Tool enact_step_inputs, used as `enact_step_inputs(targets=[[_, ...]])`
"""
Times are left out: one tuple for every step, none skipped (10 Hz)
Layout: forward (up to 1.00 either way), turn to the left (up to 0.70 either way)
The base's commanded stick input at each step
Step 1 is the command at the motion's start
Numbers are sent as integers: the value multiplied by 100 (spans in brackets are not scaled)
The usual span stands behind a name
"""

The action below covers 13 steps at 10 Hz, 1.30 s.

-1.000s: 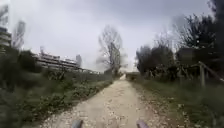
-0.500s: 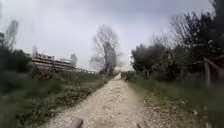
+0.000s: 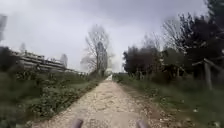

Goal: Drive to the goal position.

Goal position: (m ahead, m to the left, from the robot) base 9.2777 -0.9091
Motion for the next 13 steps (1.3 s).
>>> enact_step_inputs(targets=[[85,-33],[85,-2],[85,0],[85,0],[85,0],[85,0],[85,0],[85,0],[85,-33],[85,-32],[85,-6],[85,0],[85,0]])
